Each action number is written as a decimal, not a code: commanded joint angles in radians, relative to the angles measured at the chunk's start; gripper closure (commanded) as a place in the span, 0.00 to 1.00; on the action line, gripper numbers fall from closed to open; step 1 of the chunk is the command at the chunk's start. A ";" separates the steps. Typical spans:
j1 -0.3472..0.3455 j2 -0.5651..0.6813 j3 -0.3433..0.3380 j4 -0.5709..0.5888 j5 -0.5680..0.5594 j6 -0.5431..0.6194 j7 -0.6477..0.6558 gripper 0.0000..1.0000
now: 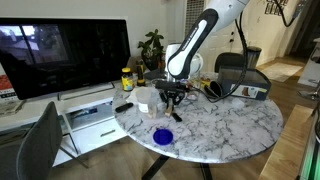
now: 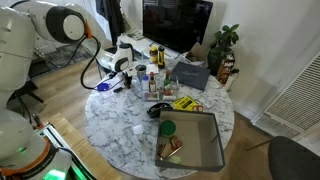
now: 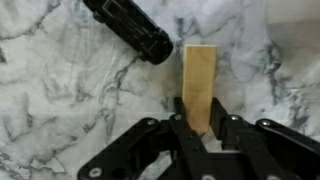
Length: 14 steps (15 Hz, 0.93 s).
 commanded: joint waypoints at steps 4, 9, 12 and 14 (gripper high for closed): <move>0.038 -0.069 -0.028 -0.032 0.009 -0.006 0.017 0.93; 0.103 -0.181 -0.102 -0.071 -0.053 -0.063 0.081 0.93; 0.140 -0.256 -0.148 -0.094 -0.135 -0.114 0.133 0.93; 0.147 -0.305 -0.147 -0.109 -0.195 -0.125 0.152 0.93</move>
